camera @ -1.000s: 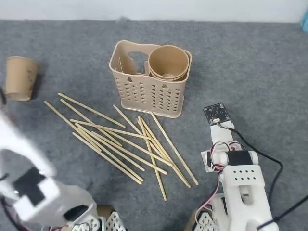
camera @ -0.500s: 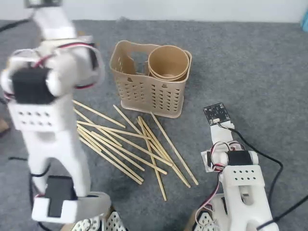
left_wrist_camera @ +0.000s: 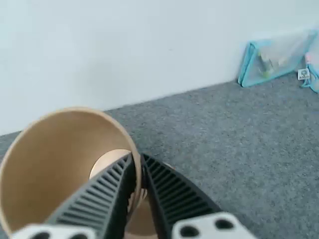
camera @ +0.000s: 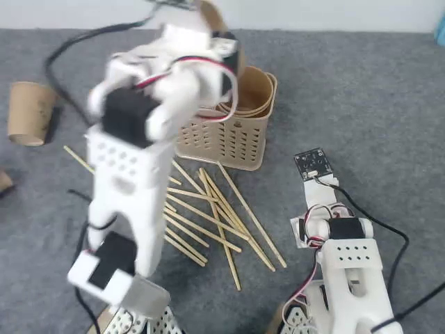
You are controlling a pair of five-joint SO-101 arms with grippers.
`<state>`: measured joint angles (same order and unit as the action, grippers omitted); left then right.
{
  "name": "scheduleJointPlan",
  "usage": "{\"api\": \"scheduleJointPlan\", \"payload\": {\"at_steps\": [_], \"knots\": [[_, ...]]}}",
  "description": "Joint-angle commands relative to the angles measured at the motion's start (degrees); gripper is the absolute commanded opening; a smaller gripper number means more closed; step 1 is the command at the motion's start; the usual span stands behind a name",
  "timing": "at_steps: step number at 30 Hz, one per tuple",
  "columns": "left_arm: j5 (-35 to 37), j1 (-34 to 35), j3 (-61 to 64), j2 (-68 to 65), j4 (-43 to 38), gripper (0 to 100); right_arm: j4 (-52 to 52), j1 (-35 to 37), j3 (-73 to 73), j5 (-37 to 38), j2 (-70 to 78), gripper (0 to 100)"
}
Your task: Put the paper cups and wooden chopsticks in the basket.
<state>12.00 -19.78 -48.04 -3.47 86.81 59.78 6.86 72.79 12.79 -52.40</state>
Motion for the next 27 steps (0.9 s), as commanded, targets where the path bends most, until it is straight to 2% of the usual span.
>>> {"api": "scheduleJointPlan", "payload": {"at_steps": [1, 7, 17, 27], "knots": [[0.5, -2.6, -1.3, -4.0, -4.7, 1, -1.2, 0.2, -0.3, 0.7, 0.3, 0.9], [-2.7, -4.2, -1.4, -5.5, -5.1, 1, -1.9, 0.2, -0.2, 0.9, 0.3, 0.9], [-5.7, -4.6, -0.7, -5.6, 1.1, 1, -2.0, 0.3, -0.2, 1.0, 0.3, 0.9], [-7.3, -4.8, 2.0, -5.8, 2.6, 1, -2.0, 0.2, -0.2, 0.9, 0.3, 0.9]]}}
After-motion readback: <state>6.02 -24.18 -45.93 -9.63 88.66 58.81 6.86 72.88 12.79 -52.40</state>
